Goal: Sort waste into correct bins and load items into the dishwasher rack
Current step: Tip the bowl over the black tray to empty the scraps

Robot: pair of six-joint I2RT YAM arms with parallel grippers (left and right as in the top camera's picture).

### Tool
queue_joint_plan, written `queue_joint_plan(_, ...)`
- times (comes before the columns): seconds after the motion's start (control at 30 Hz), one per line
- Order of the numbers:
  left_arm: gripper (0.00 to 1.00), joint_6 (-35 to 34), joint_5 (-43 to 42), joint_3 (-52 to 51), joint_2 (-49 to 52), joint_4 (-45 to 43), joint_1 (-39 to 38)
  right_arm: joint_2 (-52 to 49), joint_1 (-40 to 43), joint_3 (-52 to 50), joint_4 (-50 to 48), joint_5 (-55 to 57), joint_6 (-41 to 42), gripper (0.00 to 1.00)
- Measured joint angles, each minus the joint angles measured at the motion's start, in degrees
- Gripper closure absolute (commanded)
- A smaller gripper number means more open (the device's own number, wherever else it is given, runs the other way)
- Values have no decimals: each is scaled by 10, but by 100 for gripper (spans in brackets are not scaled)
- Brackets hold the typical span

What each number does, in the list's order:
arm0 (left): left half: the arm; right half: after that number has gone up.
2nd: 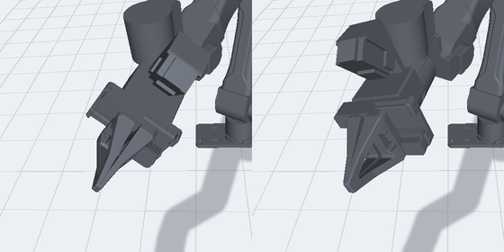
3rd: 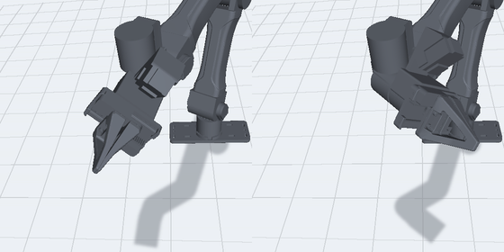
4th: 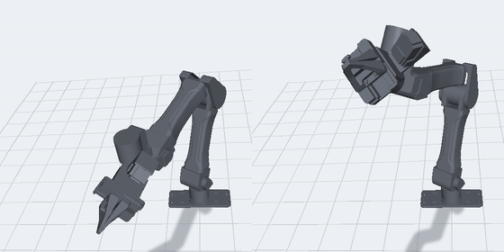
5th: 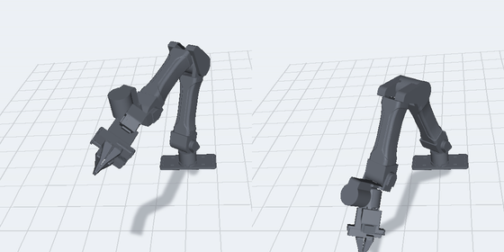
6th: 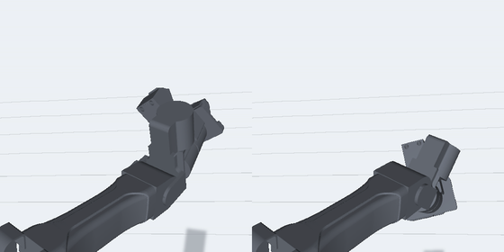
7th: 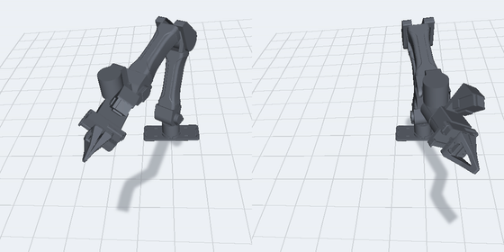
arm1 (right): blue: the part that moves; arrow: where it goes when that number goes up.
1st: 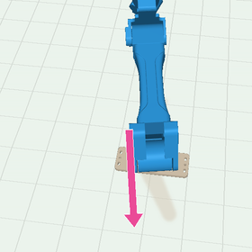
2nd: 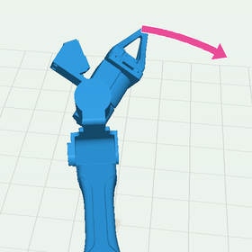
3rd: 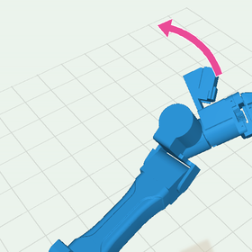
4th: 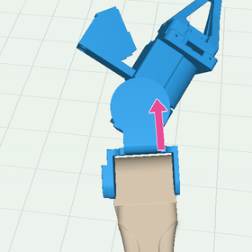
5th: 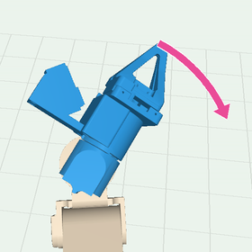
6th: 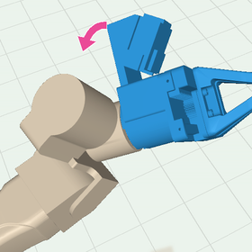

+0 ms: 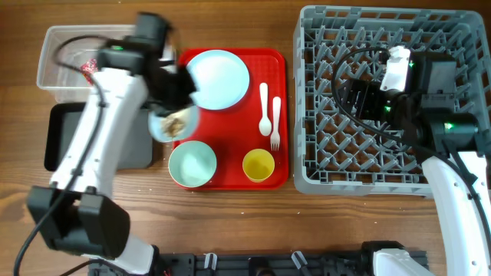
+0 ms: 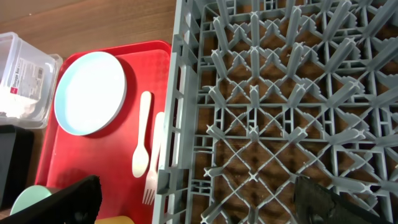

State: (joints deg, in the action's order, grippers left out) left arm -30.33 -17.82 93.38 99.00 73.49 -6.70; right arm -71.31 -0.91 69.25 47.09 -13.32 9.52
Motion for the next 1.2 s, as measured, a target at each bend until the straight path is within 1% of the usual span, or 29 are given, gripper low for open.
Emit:
queue_joint_plan(0.17,96,62,-38,-7,0,9,96,0,0,0,-6,0,1,0)
queue_joint_plan(0.3,96,109,-81,-43,0,-15,173,0,0,0,-14,0,7,0)
queue_joint_plan(0.43,96,141,-140,-93,0,-66,243,0,0,0,-18,0,9,0)
queue_joint_plan(0.53,96,162,-204,-143,0,-115,297,0,0,0,-17,0,9,0)
queue_joint_plan(0.7,96,186,-311,-210,0,-195,366,0,0,0,-16,0,9,0)
queue_joint_plan(0.83,96,195,-394,-248,0,-262,408,0,0,0,-11,0,9,0)
queue_joint_plan(0.93,96,198,-450,-262,4,-293,427,0,0,0,0,0,9,0)
queue_joint_plan(1.07,96,198,-499,-271,16,-306,434,0,0,0,5,0,9,0)
queue_joint_plan(1.2,96,198,-518,-275,24,-307,434,0,0,0,5,0,9,0)
